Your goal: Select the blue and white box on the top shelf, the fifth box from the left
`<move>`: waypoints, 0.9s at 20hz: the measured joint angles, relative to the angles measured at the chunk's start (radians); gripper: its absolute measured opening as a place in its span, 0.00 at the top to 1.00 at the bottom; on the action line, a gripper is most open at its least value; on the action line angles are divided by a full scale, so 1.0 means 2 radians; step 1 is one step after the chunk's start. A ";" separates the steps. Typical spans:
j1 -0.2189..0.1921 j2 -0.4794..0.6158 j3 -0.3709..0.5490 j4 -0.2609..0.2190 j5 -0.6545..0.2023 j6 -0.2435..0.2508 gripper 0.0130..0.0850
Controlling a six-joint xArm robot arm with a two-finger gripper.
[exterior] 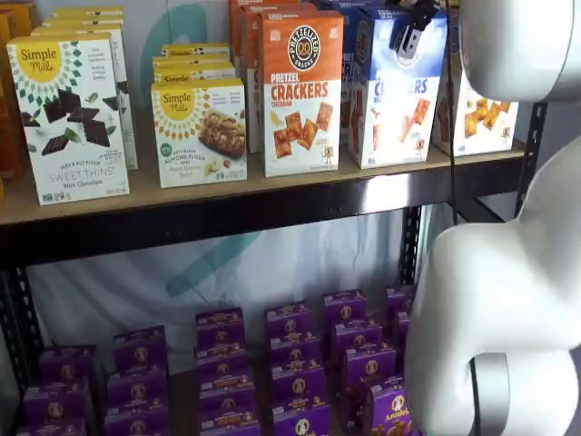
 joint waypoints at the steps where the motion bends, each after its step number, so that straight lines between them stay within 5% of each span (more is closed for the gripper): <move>1: 0.000 0.000 0.000 0.000 0.000 0.000 0.11; 7: 0.003 -0.002 0.003 -0.003 -0.001 0.002 0.11; 12: 0.003 -0.003 0.003 -0.003 -0.001 0.002 0.28; 18: 0.004 -0.004 0.005 -0.004 -0.001 0.002 0.33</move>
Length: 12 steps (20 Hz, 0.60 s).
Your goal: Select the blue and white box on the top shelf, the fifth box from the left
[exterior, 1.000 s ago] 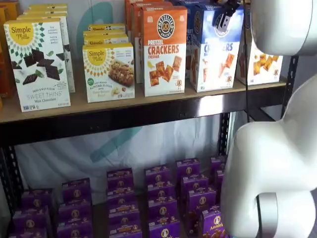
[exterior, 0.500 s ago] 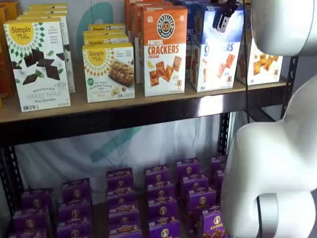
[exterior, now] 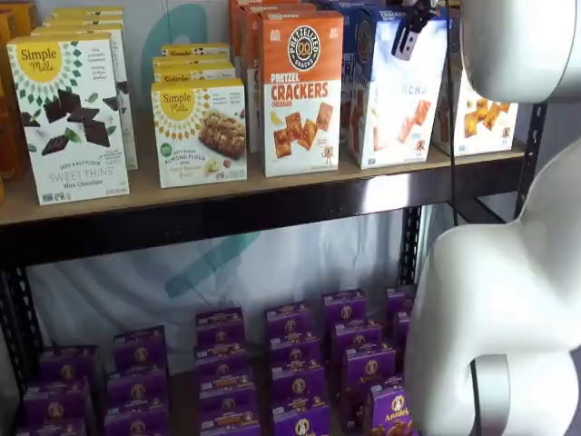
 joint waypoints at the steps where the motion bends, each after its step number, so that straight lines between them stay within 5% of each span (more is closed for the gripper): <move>1: 0.000 0.000 0.000 0.000 0.000 0.000 0.33; 2: 0.000 0.000 0.000 0.000 0.001 0.000 0.39; 12: -0.002 0.003 -0.008 0.001 0.021 0.000 0.39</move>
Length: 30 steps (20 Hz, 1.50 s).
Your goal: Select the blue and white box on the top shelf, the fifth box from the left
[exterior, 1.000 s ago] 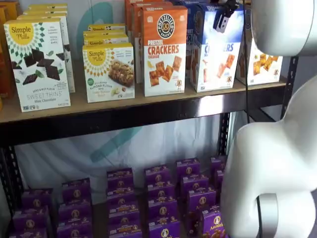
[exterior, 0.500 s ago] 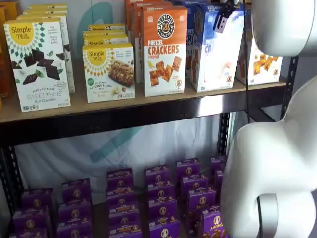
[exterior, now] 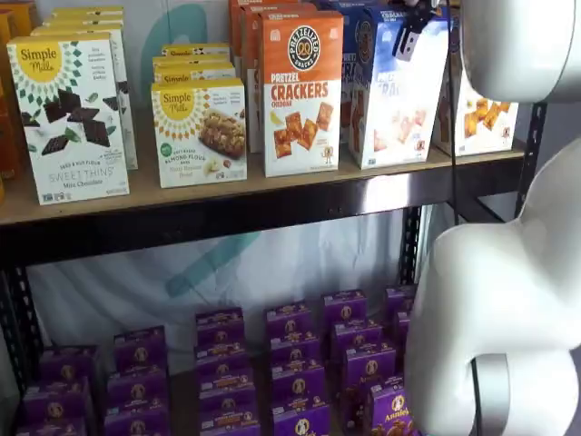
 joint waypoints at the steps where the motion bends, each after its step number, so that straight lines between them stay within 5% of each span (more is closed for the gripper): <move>1: -0.001 -0.001 0.000 0.001 0.002 0.000 0.39; 13: -0.002 -0.021 0.003 -0.003 0.045 0.003 0.39; 30: -0.013 -0.141 0.117 -0.030 0.066 -0.016 0.39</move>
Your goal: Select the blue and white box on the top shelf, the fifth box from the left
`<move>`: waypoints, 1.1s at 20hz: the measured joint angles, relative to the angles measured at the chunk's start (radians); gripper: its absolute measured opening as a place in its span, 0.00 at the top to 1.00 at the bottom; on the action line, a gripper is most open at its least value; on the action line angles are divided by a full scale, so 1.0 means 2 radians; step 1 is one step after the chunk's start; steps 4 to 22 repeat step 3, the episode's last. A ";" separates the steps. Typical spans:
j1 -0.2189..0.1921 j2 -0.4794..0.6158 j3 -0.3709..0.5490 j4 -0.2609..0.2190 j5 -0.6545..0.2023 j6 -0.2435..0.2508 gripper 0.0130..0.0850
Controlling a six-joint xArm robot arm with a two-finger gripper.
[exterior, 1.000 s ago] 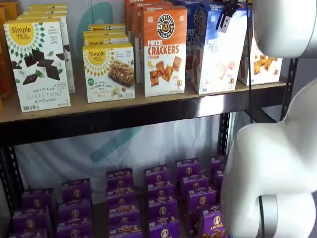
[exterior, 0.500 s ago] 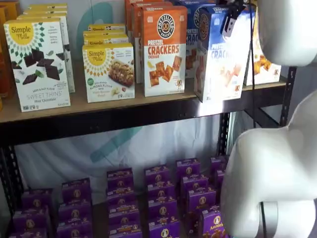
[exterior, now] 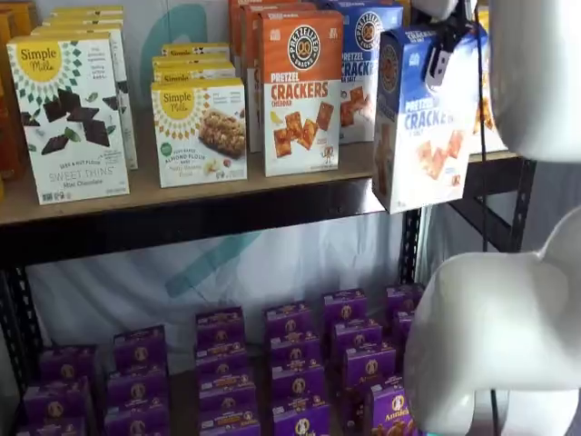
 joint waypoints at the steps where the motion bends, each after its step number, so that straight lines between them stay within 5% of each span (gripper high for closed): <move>1: -0.002 -0.005 0.006 -0.002 0.001 -0.002 0.39; 22: -0.006 -0.015 0.017 -0.003 0.002 -0.007 0.39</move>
